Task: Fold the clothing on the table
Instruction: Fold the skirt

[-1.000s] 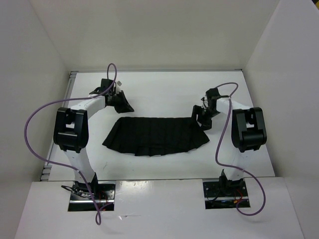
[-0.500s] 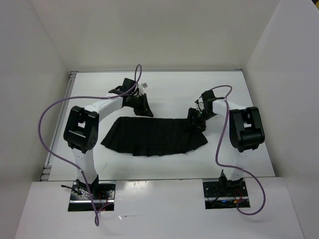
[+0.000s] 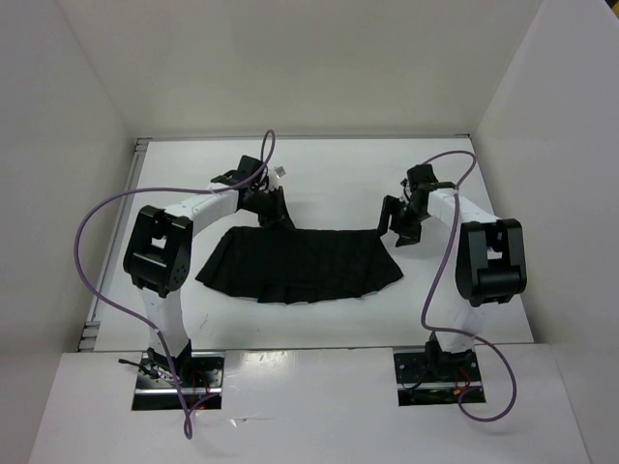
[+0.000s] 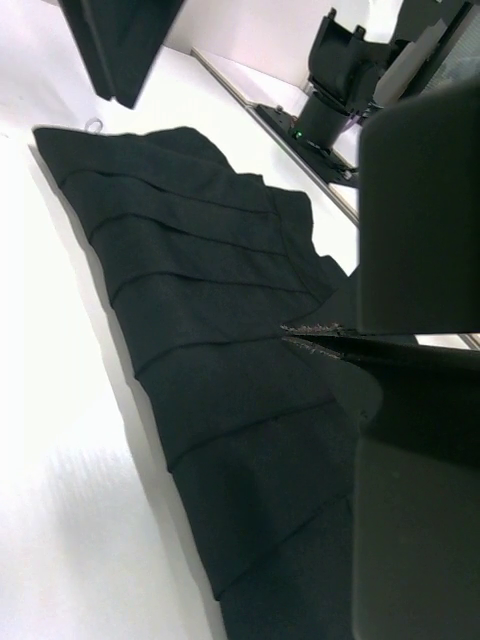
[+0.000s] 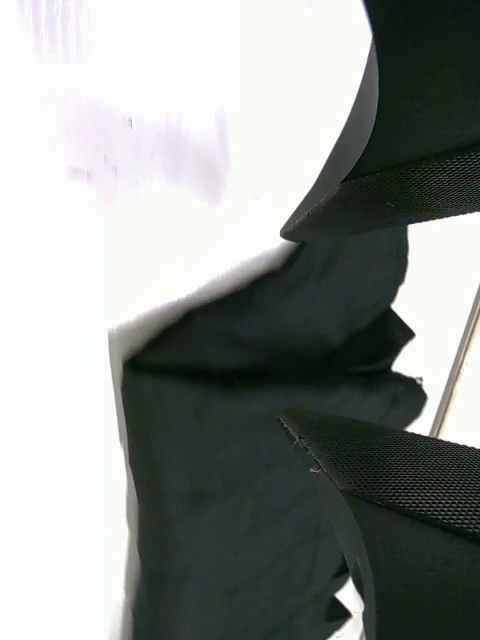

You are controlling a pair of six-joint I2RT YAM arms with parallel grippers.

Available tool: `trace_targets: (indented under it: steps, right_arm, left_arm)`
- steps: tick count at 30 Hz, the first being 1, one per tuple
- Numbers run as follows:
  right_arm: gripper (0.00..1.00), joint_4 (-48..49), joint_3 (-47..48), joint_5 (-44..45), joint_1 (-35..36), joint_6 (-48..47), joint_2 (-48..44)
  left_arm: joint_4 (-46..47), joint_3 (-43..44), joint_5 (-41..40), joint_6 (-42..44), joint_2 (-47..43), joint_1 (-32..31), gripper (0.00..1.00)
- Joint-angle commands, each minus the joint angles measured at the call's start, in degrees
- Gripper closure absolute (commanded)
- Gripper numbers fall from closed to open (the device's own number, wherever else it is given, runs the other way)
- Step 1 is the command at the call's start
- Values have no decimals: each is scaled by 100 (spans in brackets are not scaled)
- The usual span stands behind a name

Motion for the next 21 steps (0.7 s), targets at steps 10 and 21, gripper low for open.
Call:
trace_targets:
  steps: [10,21]
  right_arm:
    - [27,592,-462,-1304,-278,-253,610]
    - [25,644,-620,-2334,-102,-403,823]
  left_arm:
    - [-114,-354,51,19,-439,-16,93]
    - [0,-407,51,-34,-360,-69,93]
